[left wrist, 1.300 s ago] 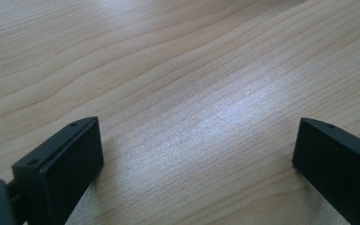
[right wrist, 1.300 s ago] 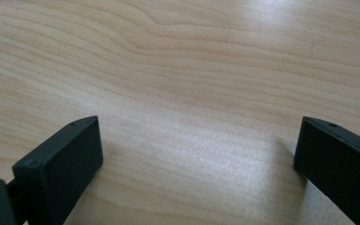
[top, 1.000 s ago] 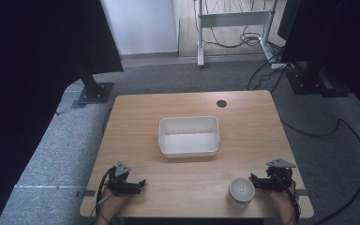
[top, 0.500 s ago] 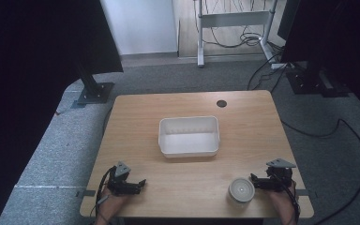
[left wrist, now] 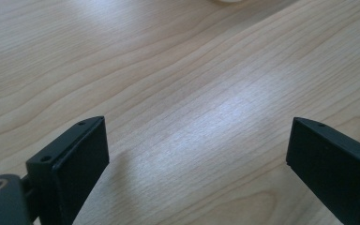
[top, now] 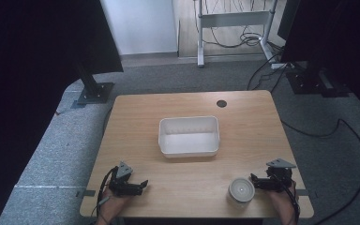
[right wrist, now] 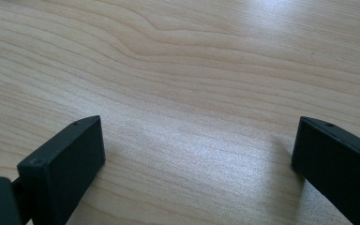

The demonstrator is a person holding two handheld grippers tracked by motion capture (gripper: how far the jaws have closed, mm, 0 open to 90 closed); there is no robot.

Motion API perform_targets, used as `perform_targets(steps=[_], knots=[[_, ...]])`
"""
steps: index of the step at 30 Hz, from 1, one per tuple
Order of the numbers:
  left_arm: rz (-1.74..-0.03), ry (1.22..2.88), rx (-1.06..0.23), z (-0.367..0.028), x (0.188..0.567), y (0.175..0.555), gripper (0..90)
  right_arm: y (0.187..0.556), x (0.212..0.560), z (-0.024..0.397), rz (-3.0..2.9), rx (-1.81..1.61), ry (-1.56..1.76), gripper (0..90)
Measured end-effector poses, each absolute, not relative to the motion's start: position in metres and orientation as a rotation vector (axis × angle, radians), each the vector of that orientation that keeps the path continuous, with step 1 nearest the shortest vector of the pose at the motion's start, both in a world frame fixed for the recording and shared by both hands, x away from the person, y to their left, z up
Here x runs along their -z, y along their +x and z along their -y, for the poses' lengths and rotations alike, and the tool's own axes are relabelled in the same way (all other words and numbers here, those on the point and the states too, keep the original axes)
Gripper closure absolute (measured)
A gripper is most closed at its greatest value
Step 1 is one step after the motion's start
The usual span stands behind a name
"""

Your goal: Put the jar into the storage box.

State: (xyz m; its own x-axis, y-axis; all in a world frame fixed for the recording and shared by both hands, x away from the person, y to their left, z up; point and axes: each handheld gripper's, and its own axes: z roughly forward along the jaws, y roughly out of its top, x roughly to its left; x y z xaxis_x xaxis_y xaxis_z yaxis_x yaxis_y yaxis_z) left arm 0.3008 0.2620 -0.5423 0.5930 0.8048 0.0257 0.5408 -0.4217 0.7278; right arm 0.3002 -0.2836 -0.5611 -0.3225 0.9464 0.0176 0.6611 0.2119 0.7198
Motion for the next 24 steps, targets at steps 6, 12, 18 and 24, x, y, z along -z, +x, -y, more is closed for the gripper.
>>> perform_targets(steps=[6,12,18,24], knots=[[-1.03,2.122,-0.471,-0.26,0.54,0.297,7.7,0.3,0.561,0.284,-2.063,-0.893,1.488,2.6],[-0.988,2.117,-0.445,-0.255,0.536,0.294,7.8,0.3,0.561,0.284,-2.062,-0.893,1.488,2.7],[-0.95,2.121,-0.424,-0.247,0.532,0.292,6.2,0.3,0.561,0.284,-2.063,-0.893,1.488,2.7],[-0.906,2.125,-0.425,-0.238,0.527,0.29,7.5,0.3,0.561,0.284,-2.062,-0.893,1.488,2.7]])
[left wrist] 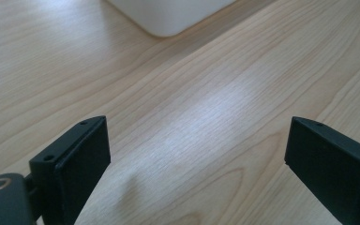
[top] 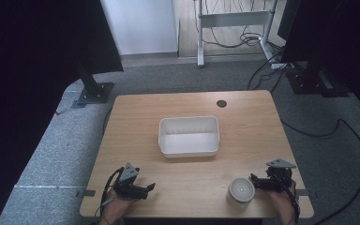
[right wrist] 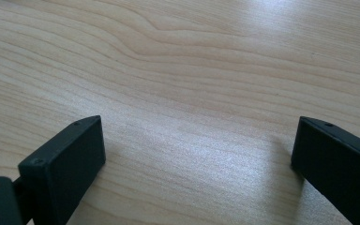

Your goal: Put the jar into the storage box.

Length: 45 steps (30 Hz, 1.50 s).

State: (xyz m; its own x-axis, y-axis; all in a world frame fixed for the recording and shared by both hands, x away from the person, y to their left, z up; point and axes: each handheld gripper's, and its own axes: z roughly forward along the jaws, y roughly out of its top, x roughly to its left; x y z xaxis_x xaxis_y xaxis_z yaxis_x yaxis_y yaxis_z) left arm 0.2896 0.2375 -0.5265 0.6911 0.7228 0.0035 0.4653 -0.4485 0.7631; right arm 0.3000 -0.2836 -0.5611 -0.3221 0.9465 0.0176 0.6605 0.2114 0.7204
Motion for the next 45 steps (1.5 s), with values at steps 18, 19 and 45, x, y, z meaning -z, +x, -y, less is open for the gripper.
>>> perform_targets(steps=[18,19,45], knots=[[-0.76,2.14,-0.405,-0.193,0.512,0.283,6.7,0.3,0.561,0.284,-2.063,-0.893,1.488,2.6],[-0.753,2.139,-0.4,-0.191,0.511,0.283,6.7,0.3,0.561,0.284,-2.063,-0.893,1.488,2.6],[-0.548,2.143,-0.303,-0.123,0.509,0.288,4.0,0.3,0.561,0.283,-2.065,-0.894,1.486,2.7]])
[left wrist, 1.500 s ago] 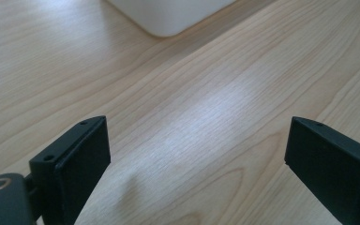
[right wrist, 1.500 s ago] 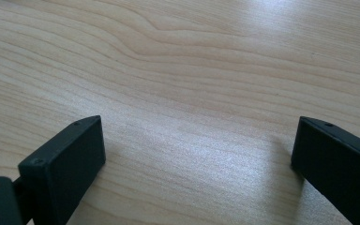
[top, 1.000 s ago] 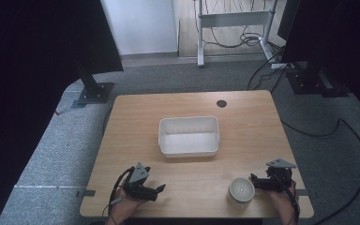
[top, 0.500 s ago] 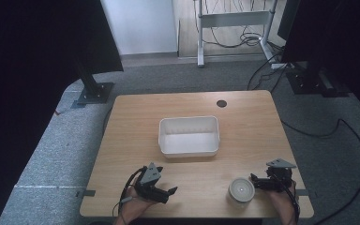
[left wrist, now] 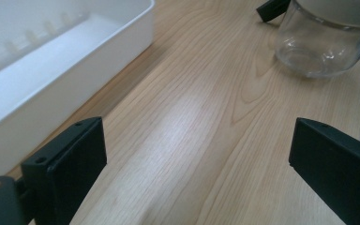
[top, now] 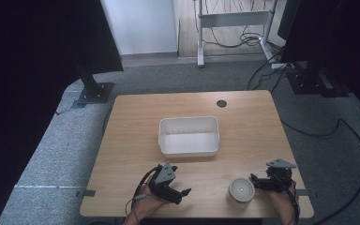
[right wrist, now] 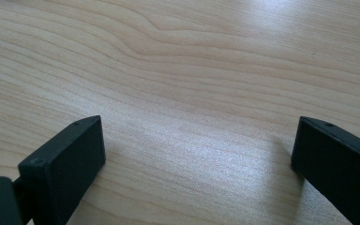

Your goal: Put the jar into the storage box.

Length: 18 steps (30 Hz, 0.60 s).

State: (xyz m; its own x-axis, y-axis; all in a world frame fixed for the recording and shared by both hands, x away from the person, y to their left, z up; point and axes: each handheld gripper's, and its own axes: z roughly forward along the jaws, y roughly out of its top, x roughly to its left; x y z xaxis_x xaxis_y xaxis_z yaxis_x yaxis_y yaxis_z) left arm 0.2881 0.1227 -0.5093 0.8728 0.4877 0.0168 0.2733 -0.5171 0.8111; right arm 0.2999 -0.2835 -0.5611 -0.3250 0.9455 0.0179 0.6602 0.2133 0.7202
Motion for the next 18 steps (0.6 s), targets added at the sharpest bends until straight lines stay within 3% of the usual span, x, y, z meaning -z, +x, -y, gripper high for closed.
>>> perform_targets(steps=[18], knots=[[-0.457,2.166,-0.251,-0.078,0.509,0.288,2.3,0.3,0.561,0.283,-2.069,-0.896,1.483,2.7]])
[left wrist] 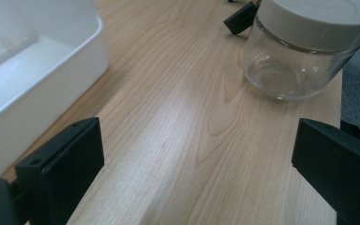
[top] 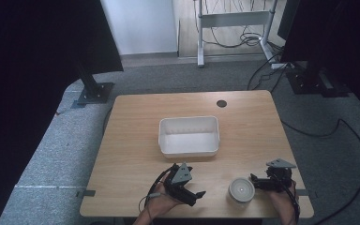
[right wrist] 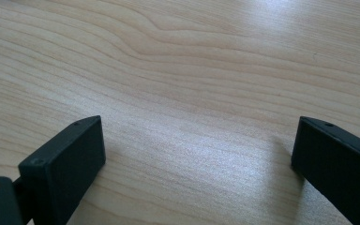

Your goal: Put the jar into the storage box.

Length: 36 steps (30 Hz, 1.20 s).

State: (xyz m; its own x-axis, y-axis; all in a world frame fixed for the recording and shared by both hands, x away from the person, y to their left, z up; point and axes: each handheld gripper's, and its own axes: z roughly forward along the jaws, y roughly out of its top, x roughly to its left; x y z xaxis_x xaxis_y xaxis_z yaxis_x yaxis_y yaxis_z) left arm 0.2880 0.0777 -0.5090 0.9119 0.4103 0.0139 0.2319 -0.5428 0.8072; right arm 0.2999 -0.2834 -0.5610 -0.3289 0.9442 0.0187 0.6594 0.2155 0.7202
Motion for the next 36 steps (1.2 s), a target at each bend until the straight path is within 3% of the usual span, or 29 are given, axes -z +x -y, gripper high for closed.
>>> perform_targets(steps=[36], knots=[[-0.298,2.171,-0.143,0.002,0.516,0.277,2.2,0.3,0.561,0.284,-2.08,-0.903,1.473,2.8]])
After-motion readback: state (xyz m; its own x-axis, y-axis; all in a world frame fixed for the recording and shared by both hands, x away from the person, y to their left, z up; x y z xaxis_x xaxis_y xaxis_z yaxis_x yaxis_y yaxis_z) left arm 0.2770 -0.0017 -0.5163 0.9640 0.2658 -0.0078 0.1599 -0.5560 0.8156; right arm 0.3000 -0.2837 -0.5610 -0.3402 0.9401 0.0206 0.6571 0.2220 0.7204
